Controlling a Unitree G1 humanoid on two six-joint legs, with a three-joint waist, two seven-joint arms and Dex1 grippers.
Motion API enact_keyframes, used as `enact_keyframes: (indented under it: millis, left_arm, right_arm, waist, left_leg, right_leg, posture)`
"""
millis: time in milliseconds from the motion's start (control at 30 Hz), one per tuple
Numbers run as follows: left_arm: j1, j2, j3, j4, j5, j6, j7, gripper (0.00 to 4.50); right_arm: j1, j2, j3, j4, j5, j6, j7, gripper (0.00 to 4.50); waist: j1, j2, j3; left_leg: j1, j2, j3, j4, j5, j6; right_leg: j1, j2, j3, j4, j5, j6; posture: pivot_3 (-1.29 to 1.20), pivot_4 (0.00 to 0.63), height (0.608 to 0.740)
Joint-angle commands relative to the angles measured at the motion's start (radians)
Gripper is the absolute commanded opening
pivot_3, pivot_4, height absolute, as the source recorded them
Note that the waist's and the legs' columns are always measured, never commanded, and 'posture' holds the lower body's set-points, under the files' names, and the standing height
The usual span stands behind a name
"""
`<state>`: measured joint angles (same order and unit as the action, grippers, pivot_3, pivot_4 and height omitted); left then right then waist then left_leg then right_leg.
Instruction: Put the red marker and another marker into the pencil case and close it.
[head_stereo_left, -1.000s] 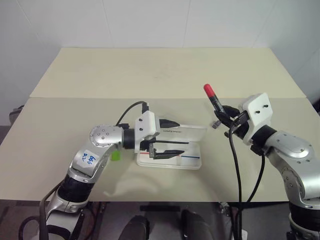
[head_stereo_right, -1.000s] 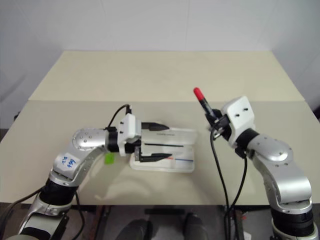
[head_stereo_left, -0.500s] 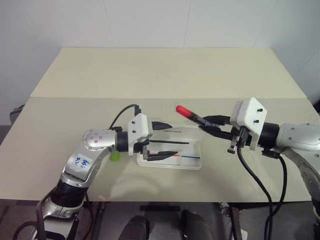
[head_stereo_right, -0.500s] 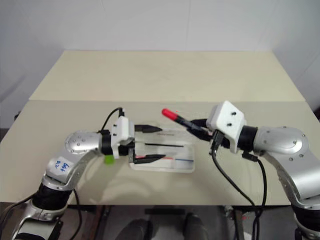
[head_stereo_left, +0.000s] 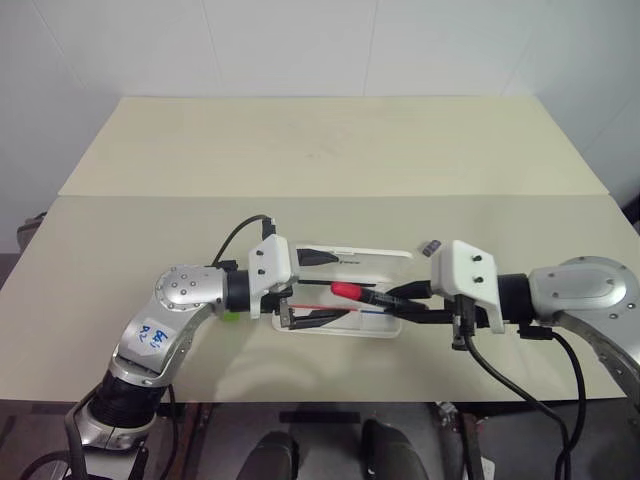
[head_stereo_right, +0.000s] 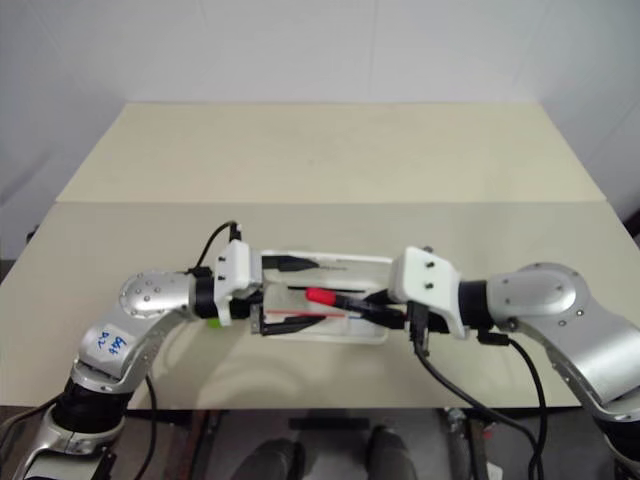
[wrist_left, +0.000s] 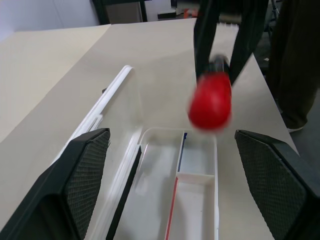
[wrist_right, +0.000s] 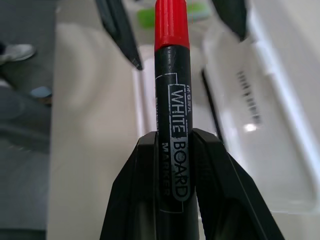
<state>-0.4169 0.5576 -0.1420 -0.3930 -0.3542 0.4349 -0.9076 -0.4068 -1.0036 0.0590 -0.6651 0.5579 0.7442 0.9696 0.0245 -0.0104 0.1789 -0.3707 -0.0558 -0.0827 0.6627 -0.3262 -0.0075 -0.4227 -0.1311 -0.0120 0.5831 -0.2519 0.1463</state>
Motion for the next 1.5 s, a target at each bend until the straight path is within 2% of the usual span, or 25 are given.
enact_keyframes:
  millis: [33,267,500,1500]
  left_arm:
    - [0.017,0.016,0.025,-0.051,-0.019,0.001,0.006,4.24]
    - [0.054,0.039,0.049,-0.078,-0.022,0.013,0.020,4.24]
    - [0.082,0.054,0.066,-0.122,-0.032,0.033,0.041,4.24]
    - [0.075,0.061,0.066,-0.128,-0.045,0.046,0.059,4.24]
  right_arm:
    - [-0.025,-0.006,0.012,-0.009,-0.012,-0.011,0.016,0.60]
    - [-0.116,0.042,0.175,0.089,-0.122,-0.073,0.060,0.60]
    - [-0.192,0.123,0.273,0.206,-0.227,-0.126,0.085,0.60]
    - [-0.251,0.213,0.326,0.285,-0.363,-0.108,0.126,0.60]
  waist:
    - [0.001,0.000,0.000]
    - [-0.001,0.000,0.000]
    - [-0.001,0.000,0.000]
    - [-0.003,0.000,0.000]
  left_leg:
    - [0.000,0.000,0.000,0.000,0.000,0.000]
    - [0.000,0.000,0.000,0.000,0.000,0.000]
    - [-0.001,0.000,0.001,0.000,0.000,0.000]
    - [-0.001,0.000,0.003,0.000,0.000,0.000]
  right_leg:
    - [0.000,0.000,0.000,0.000,0.000,0.000]
    - [0.000,0.000,0.000,0.000,0.000,0.000]
    - [-0.001,0.000,0.000,0.001,0.000,0.000]
    - [-0.003,0.000,0.002,0.004,0.000,0.000]
  posture:
    - [0.00,0.150,0.740]
    - [0.00,0.150,0.740]
    - [0.00,0.150,0.740]
    - [0.00,0.150,0.740]
